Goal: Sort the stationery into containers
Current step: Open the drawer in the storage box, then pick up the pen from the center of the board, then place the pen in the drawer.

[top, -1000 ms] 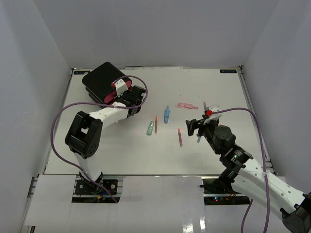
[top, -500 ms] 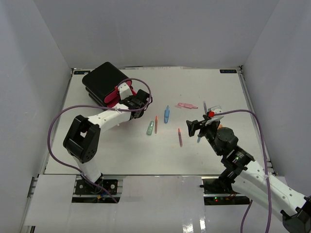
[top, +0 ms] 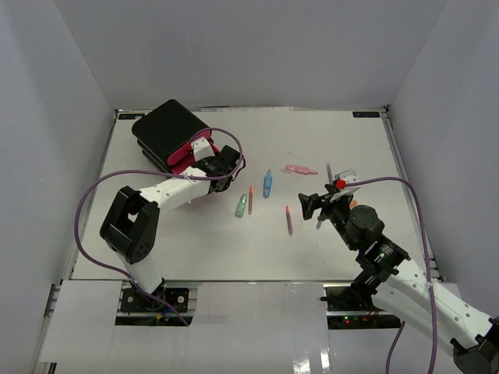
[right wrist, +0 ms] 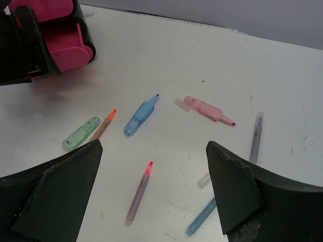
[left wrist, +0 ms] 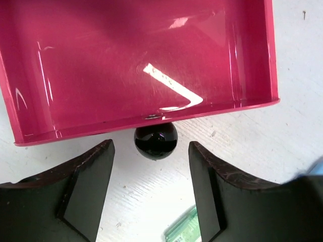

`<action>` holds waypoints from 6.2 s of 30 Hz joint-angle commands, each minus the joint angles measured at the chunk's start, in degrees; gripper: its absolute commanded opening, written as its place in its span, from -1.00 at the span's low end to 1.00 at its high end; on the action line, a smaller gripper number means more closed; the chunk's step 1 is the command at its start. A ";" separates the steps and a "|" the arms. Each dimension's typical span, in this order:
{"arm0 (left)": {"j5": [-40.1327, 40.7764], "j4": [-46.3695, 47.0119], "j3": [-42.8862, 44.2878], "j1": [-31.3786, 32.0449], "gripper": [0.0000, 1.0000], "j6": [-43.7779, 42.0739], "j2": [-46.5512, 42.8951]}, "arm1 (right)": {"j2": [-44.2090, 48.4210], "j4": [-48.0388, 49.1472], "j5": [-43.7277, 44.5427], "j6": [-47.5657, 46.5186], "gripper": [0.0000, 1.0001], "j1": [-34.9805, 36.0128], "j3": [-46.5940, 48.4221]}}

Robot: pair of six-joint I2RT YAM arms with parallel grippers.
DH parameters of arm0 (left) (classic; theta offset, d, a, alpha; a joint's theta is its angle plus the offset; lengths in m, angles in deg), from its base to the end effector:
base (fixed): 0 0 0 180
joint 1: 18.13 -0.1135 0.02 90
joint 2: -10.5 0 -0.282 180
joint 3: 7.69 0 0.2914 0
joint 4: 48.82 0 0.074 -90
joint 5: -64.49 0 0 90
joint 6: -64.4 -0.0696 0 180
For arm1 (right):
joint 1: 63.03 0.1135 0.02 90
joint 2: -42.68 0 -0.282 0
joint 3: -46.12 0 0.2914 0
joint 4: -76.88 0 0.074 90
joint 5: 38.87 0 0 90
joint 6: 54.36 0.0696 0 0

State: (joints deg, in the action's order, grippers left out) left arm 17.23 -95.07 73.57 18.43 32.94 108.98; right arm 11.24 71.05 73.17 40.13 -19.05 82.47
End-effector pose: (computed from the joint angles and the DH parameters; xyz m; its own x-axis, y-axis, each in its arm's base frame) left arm 0.3461 -0.1978 0.1942 -0.5405 -0.3791 -0.7511 -0.5118 0.8567 -0.0641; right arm 0.1680 0.1258 0.2833 -0.0408 0.0615 -0.9973 -0.3716 0.9256 0.0723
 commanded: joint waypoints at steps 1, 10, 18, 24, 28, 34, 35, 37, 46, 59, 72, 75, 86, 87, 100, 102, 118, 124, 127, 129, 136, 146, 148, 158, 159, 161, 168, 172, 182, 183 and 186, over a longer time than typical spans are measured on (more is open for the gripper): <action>-2.83 -0.79 1.98 0.27 0.47 -1.06 -3.73 | 0.77 2.04 -0.95 -0.18 0.80 -0.13 0.40; -9.69 -0.70 3.30 0.45 0.81 -4.40 -9.35 | 0.59 -2.43 -1.56 -0.36 0.80 -0.04 3.04; -21.72 1.41 4.88 1.06 0.85 -11.77 -11.64 | 0.33 -5.96 0.10 -0.27 0.80 -0.13 5.15; -35.95 9.04 3.57 1.24 0.90 -25.92 -11.38 | -2.48 -13.16 5.36 2.53 0.82 -0.13 8.31; -39.65 12.83 1.63 1.24 0.92 -36.10 -12.95 | -6.86 -15.09 6.79 5.09 0.88 -0.65 10.68; -47.46 15.91 2.77 0.80 0.94 -44.82 -12.53 | -16.27 -18.17 4.15 9.48 0.92 -6.71 14.37; -48.88 16.00 3.38 0.62 0.94 -46.66 -11.13 | -17.24 -18.87 2.15 10.96 0.92 -9.68 15.07; -52.47 16.26 4.53 0.45 0.95 -48.34 -9.89 | -20.05 -19.49 -0.15 12.46 0.93 -12.68 15.69; -60.84 20.83 -1.69 -0.78 0.95 -46.95 -10.49 | -29.46 -22.30 -3.23 21.43 0.82 -18.50 13.94; -57.07 21.54 -3.03 -0.78 0.95 -45.62 -11.03 | -41.76 -18.00 -3.15 28.99 0.35 -19.29 9.46; -58.21 21.54 -2.85 -0.78 0.95 -44.40 -10.24 | -44.15 -15.45 0.46 32.25 -0.55 -19.82 5.07; -59.70 21.63 -2.68 -0.78 0.95 -43.43 -10.23 | -41.78 -16.06 0.54 31.55 -0.74 -19.82 4.71; -71.30 30.75 -3.20 -0.35 0.95 -23.32 -10.58 | -22.27 -14.59 -8.23 20.14 -0.85 -18.85 7.52; -72.00 33.20 -3.12 0.26 0.95 -21.39 -10.59 | -21.13 -13.35 -12.68 19.16 -0.84 -18.76 7.44; -57.96 39.73 4.97 9.85 0.93 -11.44 -4.00 | -12.68 4.32 -31.44 14.40 -0.81 -18.23 5.06; -56.11 39.73 5.15 10.90 0.91 -10.73 -2.86 | -12.42 5.72 -32.32 14.49 -0.81 -18.24 4.71; -53.55 40.00 7.43 13.63 -0.34 -9.50 1.02 | -11.19 8.55 -32.77 15.20 -0.74 -18.23 1.72; -53.64 40.96 5.68 13.63 -0.68 -10.81 -0.13 | -11.54 8.81 -32.59 15.28 -0.53 -18.24 1.37; -52.33 39.57 5.41 13.63 -0.77 -13.27 -1.09 | -11.63 8.20 -32.59 14.93 -0.21 -18.23 1.46; -50.92 37.72 5.67 13.63 -0.77 -15.55 -2.06 | -11.45 7.06 -32.15 14.41 0.08 -18.24 1.46; -37.06 16.92 11.29 9.07 -0.73 -34.35 -4.61 | -9.61 0.64 -27.15 10.45 0.58 -18.24 2.95; -16.93 5.98 12.62 -1.40 -0.65 -66.35 -5.15 | -8.99 -0.77 -24.15 9.39 0.67 -18.24 1.90; -15.59 6.59 12.97 -2.89 -0.65 -70.84 -3.74 | -9.60 -0.77 -24.24 9.31 0.67 -18.32 1.99; -15.23 10.55 14.82 -8.17 -0.52 -77.26 3.47 | -8.81 -2.00 -23.10 7.73 0.71 -18.32 2.25; -15.06 11.51 14.81 -8.25 -0.47 -77.70 3.82 | -8.81 -2.00 -22.66 7.73 0.71 -18.24 2.25; -14.62 11.78 15.08 -8.34 -0.40 -78.40 4.18 | -9.08 -1.91 -22.22 7.73 0.71 -18.24 2.16; -17.42 11.52 15.78 -8.43 0.23 -74.99 0.94 | -14.68 -4.28 -13.70 8.78 0.71 -19.20 5.49; -24.09 11.87 14.56 -8.43 0.50 -70.33 -5.04 | -19.44 -5.16 -11.94 10.01 0.70 -21.66 8.22; -41.94 27.49 -4.49 -8.43 0.96 -54.25 -26.21 | -39.72 -10.34 -8.78 10.45 0.59 -30.27 20.78; -42.30 28.30 -5.65 -8.43 0.96 -53.63 -27.01 | -41.23 -10.61 -8.60 10.36 0.57 -30.71 21.84; -41.25 29.88 -7.94 -8.43 0.96 -51.87 -28.69 | -46.84 -10.88 -10.17 9.40 0.46 -33.00 25.18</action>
State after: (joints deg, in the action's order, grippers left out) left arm -20.98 -69.43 68.19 10.08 -23.52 80.89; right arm -32.06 61.19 62.55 50.31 -50.21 103.82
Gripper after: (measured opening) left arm 0.979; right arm 0.738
